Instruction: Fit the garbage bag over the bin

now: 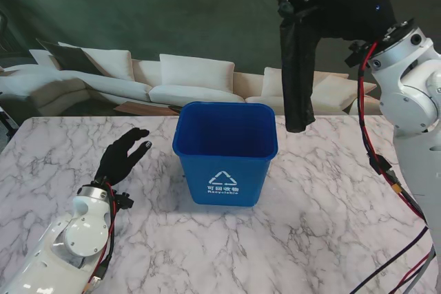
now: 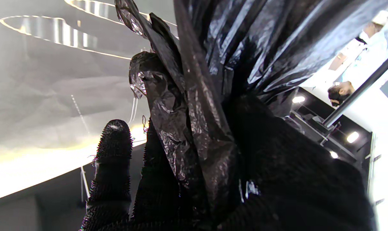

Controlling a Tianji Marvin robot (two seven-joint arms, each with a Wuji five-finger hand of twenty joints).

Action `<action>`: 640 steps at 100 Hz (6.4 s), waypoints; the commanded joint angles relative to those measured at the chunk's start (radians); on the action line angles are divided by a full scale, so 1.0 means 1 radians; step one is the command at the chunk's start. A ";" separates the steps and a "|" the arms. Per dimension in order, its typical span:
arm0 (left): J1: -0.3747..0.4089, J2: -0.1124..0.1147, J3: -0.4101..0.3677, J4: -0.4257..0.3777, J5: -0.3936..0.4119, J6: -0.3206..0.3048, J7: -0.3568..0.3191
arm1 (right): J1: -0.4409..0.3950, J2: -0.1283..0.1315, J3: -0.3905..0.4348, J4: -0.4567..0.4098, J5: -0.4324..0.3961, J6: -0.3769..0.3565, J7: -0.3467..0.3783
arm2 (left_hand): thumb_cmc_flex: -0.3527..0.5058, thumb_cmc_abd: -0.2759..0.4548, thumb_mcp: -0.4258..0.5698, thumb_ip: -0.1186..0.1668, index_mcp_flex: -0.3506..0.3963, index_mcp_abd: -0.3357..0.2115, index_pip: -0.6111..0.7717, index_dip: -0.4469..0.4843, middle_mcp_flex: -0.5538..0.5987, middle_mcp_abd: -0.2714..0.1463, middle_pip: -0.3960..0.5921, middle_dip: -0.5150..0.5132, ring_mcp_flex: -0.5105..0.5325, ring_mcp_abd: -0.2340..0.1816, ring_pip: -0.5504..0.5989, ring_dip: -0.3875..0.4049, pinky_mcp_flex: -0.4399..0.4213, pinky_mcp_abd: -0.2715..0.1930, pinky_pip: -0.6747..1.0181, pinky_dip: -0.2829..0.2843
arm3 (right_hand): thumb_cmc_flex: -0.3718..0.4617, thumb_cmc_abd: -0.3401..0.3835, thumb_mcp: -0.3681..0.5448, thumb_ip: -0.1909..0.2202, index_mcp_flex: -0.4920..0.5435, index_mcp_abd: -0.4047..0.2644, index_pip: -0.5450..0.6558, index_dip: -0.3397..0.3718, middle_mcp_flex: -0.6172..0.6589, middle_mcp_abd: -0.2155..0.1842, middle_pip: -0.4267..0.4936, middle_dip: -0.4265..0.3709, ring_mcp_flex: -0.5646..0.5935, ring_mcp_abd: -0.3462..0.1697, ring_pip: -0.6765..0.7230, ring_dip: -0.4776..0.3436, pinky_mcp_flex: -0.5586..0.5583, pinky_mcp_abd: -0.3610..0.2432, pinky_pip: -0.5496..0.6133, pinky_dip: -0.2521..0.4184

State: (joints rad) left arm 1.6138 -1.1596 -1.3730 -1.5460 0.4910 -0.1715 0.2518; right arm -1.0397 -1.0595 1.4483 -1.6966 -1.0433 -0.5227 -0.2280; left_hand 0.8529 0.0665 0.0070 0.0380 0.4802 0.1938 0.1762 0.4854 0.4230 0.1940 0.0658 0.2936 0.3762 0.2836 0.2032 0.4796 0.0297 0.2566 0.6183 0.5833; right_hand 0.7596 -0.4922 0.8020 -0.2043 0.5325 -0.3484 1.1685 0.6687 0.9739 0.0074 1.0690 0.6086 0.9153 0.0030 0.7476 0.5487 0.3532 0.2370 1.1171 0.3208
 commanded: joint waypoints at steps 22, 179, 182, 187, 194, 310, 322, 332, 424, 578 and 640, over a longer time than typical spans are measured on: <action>-0.001 0.000 0.005 -0.002 0.001 0.000 -0.015 | 0.079 -0.043 -0.144 0.026 0.072 0.103 -0.002 | 0.009 0.049 -0.029 -0.023 0.020 -0.003 0.006 0.009 0.001 -0.014 0.013 0.011 0.003 -0.028 0.002 0.006 -0.010 0.006 -0.022 0.020 | 0.052 0.055 0.009 -0.008 -0.011 -0.049 0.034 0.002 0.006 0.010 0.052 -0.005 0.012 -0.015 0.005 0.002 -0.013 -0.017 0.012 0.019; -0.007 0.003 0.023 0.002 0.001 0.014 -0.033 | -0.241 -0.063 -0.276 0.041 0.029 0.189 -0.236 | 0.008 0.050 -0.029 -0.023 0.021 -0.003 0.007 0.010 0.000 -0.016 0.014 0.011 0.003 -0.028 0.002 0.006 -0.011 0.006 -0.023 0.021 | 0.055 0.065 0.001 0.005 -0.020 -0.021 0.021 0.000 -0.009 0.001 0.028 -0.035 -0.016 0.008 -0.044 -0.034 -0.094 0.047 -0.023 0.018; -0.008 0.003 0.024 0.002 0.001 0.015 -0.034 | -0.242 -0.063 -0.278 0.043 0.028 0.189 -0.239 | 0.009 0.049 -0.029 -0.022 0.021 -0.005 0.006 0.010 0.001 -0.015 0.014 0.012 0.005 -0.028 0.003 0.006 -0.011 0.006 -0.023 0.021 | 0.055 0.065 0.001 0.005 -0.019 -0.022 0.022 0.001 -0.009 0.000 0.028 -0.036 -0.015 0.008 -0.045 -0.035 -0.094 0.047 -0.023 0.018; -0.010 0.004 0.027 0.002 0.002 0.016 -0.036 | -0.244 -0.063 -0.280 0.047 0.029 0.188 -0.242 | 0.009 0.050 -0.029 -0.022 0.020 -0.003 0.006 0.010 0.000 -0.013 0.014 0.012 0.004 -0.027 0.003 0.006 -0.010 0.007 -0.023 0.021 | 0.055 0.065 0.001 0.004 -0.020 -0.024 0.021 0.001 -0.010 0.000 0.029 -0.036 -0.015 0.007 -0.045 -0.035 -0.093 0.048 -0.023 0.017; -0.011 0.005 0.030 0.001 0.005 0.017 -0.038 | -0.245 -0.063 -0.282 0.050 0.028 0.186 -0.244 | 0.009 0.050 -0.028 -0.022 0.020 -0.002 0.006 0.010 0.000 -0.014 0.014 0.011 0.004 -0.028 0.003 0.006 -0.011 0.007 -0.023 0.020 | 0.056 0.065 0.001 0.004 -0.018 -0.026 0.021 0.002 -0.009 0.000 0.030 -0.037 -0.014 0.008 -0.045 -0.036 -0.094 0.047 -0.023 0.017; 0.032 0.037 -0.090 -0.183 0.060 -0.067 -0.164 | -0.182 -0.057 -0.405 0.139 0.006 0.090 -0.243 | -0.010 -0.049 -0.027 -0.013 -0.346 -0.037 -0.192 -0.148 -0.169 0.038 -0.070 -0.135 0.018 -0.022 0.004 -0.012 0.011 0.012 0.003 0.010 | 0.054 0.078 -0.015 -0.001 -0.019 -0.055 0.018 0.004 -0.008 -0.019 0.032 -0.040 -0.008 -0.012 -0.055 -0.041 -0.086 0.043 -0.022 0.015; -0.028 0.059 -0.109 -0.212 0.082 -0.091 -0.267 | -0.178 -0.060 -0.417 0.145 0.009 0.087 -0.257 | 0.000 -0.109 -0.028 -0.005 -0.347 -0.037 -0.207 -0.271 -0.193 0.042 -0.071 -0.143 0.026 -0.032 0.000 -0.023 0.010 0.012 0.007 0.006 | 0.054 0.080 -0.018 -0.001 -0.021 -0.058 0.019 0.003 -0.009 -0.021 0.031 -0.040 -0.007 -0.014 -0.057 -0.042 -0.086 0.043 -0.022 0.014; -0.083 0.071 -0.108 -0.230 0.106 -0.109 -0.316 | -0.175 -0.061 -0.424 0.149 0.012 0.086 -0.260 | 0.016 -0.148 -0.025 0.000 -0.350 -0.029 -0.212 -0.298 -0.212 0.060 -0.078 -0.150 0.039 -0.033 0.004 -0.022 0.026 0.010 0.008 0.005 | 0.054 0.082 -0.020 -0.001 -0.021 -0.059 0.019 0.002 -0.008 -0.022 0.031 -0.041 -0.007 -0.014 -0.058 -0.043 -0.087 0.043 -0.023 0.014; -0.525 0.147 0.157 -0.161 0.177 -0.053 -0.773 | -0.176 -0.064 -0.416 0.156 0.028 0.085 -0.255 | 0.181 -0.315 0.188 0.239 -0.328 -0.200 -0.189 -0.282 -0.350 0.059 -0.104 -0.282 0.040 -0.048 -0.029 -0.122 0.113 -0.053 -0.076 -0.043 | 0.058 0.086 -0.027 0.002 -0.022 -0.060 0.022 -0.001 -0.007 -0.022 0.030 -0.041 -0.005 -0.014 -0.065 -0.044 -0.090 0.051 -0.028 0.010; -0.625 0.107 0.281 -0.045 0.258 -0.033 -0.575 | -0.296 -0.045 -0.342 -0.007 0.159 0.200 0.054 | 0.345 -0.291 0.073 0.054 0.169 -0.182 0.554 0.229 0.498 -0.100 0.414 0.572 0.422 -0.115 0.401 0.293 0.232 -0.034 0.286 0.006 | -0.472 0.185 -0.318 0.138 -0.308 0.445 -0.750 -0.299 -0.659 0.125 -0.473 -0.264 -0.427 0.096 -0.333 -0.145 -0.312 0.100 -0.175 0.063; -0.670 0.108 0.257 -0.085 0.339 -0.136 -0.542 | -0.359 -0.021 -0.186 -0.155 0.108 0.228 0.190 | 0.352 -0.264 0.064 0.046 0.134 -0.210 0.572 0.237 0.468 -0.142 0.397 0.585 0.383 -0.132 0.374 0.279 0.205 -0.044 0.272 -0.014 | -0.456 0.219 -0.355 0.142 -0.094 0.469 -0.703 -0.151 -0.662 0.173 -0.514 -0.312 -0.474 0.131 -0.437 -0.195 -0.341 0.112 -0.222 0.081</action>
State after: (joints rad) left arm 0.9568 -1.0524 -1.1097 -1.6067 0.8251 -0.2943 -0.2918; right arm -1.3838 -1.0880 1.2561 -1.8396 -0.9426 -0.3277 -0.0609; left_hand 1.1440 -0.2088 0.0548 0.1014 0.6401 0.0051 0.7250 0.7213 0.9029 0.0694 0.4634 0.8640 0.7778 0.1707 0.5797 0.7654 0.2564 0.2289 0.8813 0.5834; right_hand 0.3248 -0.3065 0.4680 -0.0830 0.4083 0.1141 0.4330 0.4677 0.2987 0.1601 0.5817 0.3030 0.4574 0.1173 0.3381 0.3651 0.0344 0.3252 0.9200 0.3894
